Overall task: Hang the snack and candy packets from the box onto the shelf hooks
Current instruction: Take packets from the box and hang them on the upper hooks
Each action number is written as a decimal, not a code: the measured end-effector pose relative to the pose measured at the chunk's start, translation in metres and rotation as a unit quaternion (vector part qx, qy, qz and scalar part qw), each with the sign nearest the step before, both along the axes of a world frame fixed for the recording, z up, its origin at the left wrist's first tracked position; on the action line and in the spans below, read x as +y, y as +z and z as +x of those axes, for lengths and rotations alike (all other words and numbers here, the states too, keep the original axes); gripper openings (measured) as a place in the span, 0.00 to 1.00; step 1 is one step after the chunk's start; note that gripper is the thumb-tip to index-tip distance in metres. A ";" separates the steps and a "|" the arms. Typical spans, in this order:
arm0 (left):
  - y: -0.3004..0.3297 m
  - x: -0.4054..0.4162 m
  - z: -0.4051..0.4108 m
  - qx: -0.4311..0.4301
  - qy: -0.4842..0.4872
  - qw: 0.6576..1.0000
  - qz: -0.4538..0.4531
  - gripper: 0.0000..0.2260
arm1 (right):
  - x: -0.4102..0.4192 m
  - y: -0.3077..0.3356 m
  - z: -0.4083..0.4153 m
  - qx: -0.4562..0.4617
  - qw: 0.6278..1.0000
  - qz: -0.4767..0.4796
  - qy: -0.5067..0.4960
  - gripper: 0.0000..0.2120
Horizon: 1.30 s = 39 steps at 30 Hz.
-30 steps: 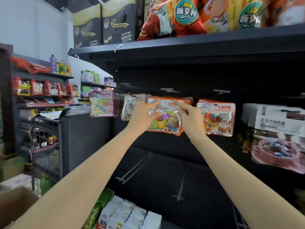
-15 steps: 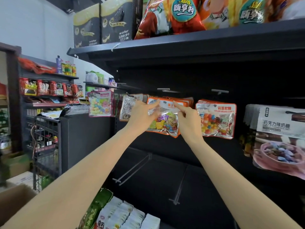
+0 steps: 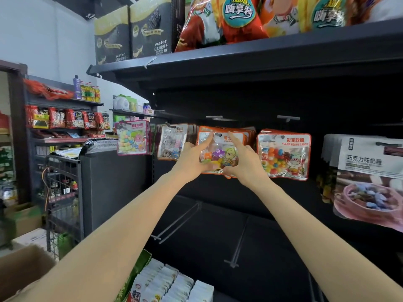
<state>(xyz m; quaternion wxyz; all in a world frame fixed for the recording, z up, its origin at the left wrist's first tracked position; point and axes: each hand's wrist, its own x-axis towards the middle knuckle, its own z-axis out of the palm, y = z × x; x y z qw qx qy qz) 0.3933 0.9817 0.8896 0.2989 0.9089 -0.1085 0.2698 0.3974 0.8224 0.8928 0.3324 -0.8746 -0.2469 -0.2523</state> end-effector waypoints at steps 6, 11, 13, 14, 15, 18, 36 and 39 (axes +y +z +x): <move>0.001 0.000 -0.003 -0.014 0.001 1.000 0.001 0.39 | 0.006 -0.006 0.002 0.002 1.000 0.000 0.001 0.43; 0.004 -0.001 -0.009 -0.036 0.021 0.999 0.030 0.39 | 0.010 -0.016 -0.003 -0.046 0.997 -0.010 -0.054 0.38; 0.003 -0.001 -0.010 -0.072 0.052 0.995 0.052 0.36 | 0.011 -0.021 -0.007 -0.126 0.983 -0.042 -0.124 0.35; 0.003 -0.001 -0.012 -0.104 0.078 0.989 0.070 0.33 | 0.012 -0.023 -0.009 -0.175 0.972 -0.051 -0.148 0.33; 0.002 0.000 -0.014 -0.139 0.099 0.982 0.086 0.31 | 0.015 -0.025 -0.010 -0.222 0.961 -0.051 -0.156 0.32; 0.000 0.009 -0.020 -0.216 0.117 0.964 0.104 0.22 | 0.027 -0.027 -0.017 -0.294 0.949 -0.034 -0.111 0.25; -0.140 0.347 -0.082 0.000 0.278 0.955 0.104 0.08 | 0.370 -0.146 -0.025 0.056 0.978 -0.043 0.196 0.10; -0.196 0.416 -0.101 0.106 0.300 0.945 0.071 0.05 | 0.443 -0.200 -0.026 0.147 0.959 -0.100 0.223 0.10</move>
